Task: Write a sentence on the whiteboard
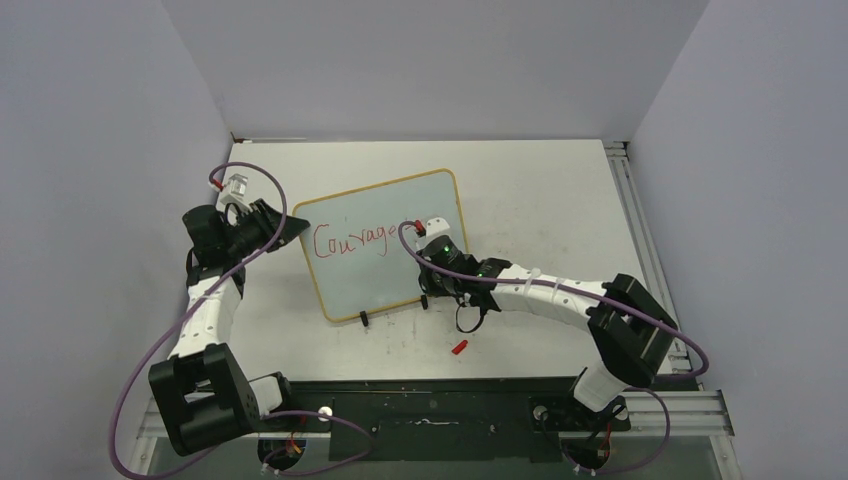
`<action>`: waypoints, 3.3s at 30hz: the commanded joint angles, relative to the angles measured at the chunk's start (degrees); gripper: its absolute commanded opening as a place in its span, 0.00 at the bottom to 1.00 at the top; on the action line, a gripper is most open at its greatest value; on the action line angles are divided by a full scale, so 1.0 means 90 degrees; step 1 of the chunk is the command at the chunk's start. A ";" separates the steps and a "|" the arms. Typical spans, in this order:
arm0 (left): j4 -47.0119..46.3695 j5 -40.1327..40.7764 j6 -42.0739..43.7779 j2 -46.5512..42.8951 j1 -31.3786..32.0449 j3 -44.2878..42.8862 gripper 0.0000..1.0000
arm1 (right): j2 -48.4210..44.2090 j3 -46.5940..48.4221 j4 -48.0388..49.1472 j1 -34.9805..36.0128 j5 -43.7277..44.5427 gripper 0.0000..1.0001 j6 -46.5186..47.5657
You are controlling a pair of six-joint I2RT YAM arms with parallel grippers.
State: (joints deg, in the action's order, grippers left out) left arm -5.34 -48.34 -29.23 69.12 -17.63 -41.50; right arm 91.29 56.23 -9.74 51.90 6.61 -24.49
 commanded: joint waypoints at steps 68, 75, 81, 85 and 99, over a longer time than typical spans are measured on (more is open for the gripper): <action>0.3321 0.5321 0.5340 -0.2091 1.0707 -0.0684 0.54 | -0.1930 0.0088 -0.3078 0.0086 -0.7850 0.05 -0.0719; 0.3304 0.5378 0.5436 -0.2032 1.0717 -0.0620 0.46 | -0.2031 0.0184 -0.3239 0.0177 -0.7804 0.05 -0.0601; 0.3169 0.5400 0.5366 -0.1975 1.0852 -0.0520 0.32 | -0.2091 0.0207 -0.3221 0.0180 -0.7745 0.06 -0.0589; 0.3183 0.5389 0.5200 -0.1869 1.0855 -0.0516 0.15 | -0.2201 0.0242 -0.3188 0.0056 -0.7580 0.10 -0.0609; 0.2737 0.5121 0.4261 -0.2180 1.0307 -0.0056 0.00 | -0.3535 -0.0072 -0.2976 -0.0231 -0.5260 0.65 -0.0546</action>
State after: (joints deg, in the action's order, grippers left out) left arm 23.29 0.91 12.38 51.42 78.52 -41.93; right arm 64.69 56.60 -39.53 50.17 -49.39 -29.58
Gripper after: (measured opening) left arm 0.094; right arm 0.605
